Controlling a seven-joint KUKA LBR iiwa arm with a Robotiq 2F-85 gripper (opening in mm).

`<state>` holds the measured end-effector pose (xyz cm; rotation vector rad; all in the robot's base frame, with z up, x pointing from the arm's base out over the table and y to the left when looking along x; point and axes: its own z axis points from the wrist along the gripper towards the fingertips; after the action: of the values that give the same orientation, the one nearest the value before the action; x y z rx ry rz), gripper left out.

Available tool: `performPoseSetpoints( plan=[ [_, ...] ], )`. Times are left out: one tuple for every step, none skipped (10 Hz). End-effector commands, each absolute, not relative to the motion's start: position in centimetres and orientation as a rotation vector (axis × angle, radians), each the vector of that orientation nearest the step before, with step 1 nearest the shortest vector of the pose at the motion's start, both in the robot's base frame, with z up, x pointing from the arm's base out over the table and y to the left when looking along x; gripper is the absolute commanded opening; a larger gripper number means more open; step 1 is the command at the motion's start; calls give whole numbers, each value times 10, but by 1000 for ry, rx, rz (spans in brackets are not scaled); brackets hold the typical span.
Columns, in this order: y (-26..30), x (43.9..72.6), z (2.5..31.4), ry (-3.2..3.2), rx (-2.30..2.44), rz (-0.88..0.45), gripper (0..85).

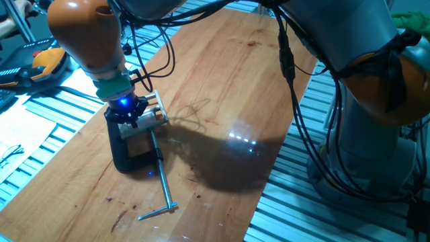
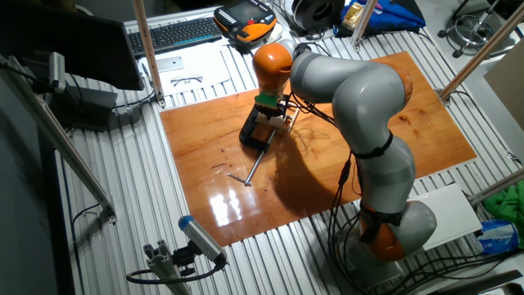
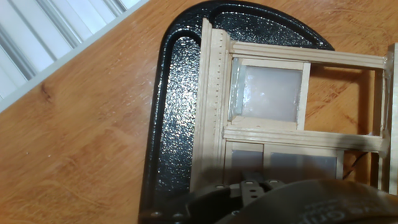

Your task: Close a sliding window

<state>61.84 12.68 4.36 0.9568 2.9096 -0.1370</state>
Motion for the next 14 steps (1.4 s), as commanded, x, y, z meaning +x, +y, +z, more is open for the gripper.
performPoseSetpoints(
  plan=[
    [126, 618, 43, 2911, 955, -135, 0],
    [126, 618, 43, 2912, 953, -135, 0],
    [125, 617, 44, 2913, 951, -139, 0],
    [125, 617, 44, 2917, 952, -138, 0],
    [124, 617, 44, 2917, 950, -138, 0],
    [124, 617, 44, 2917, 950, -138, 0],
    [123, 617, 43, 2917, 950, -138, 0],
    [123, 617, 43, 2919, 948, -136, 0],
    [122, 616, 43, 2922, 944, -137, 0],
    [122, 616, 43, 2922, 942, -137, 0],
    [121, 616, 43, 2924, 940, -138, 0],
    [121, 616, 44, 2927, 936, -141, 0],
    [121, 615, 44, 2930, 935, -145, 0],
    [120, 615, 44, 2930, 932, -147, 0]
  ],
)
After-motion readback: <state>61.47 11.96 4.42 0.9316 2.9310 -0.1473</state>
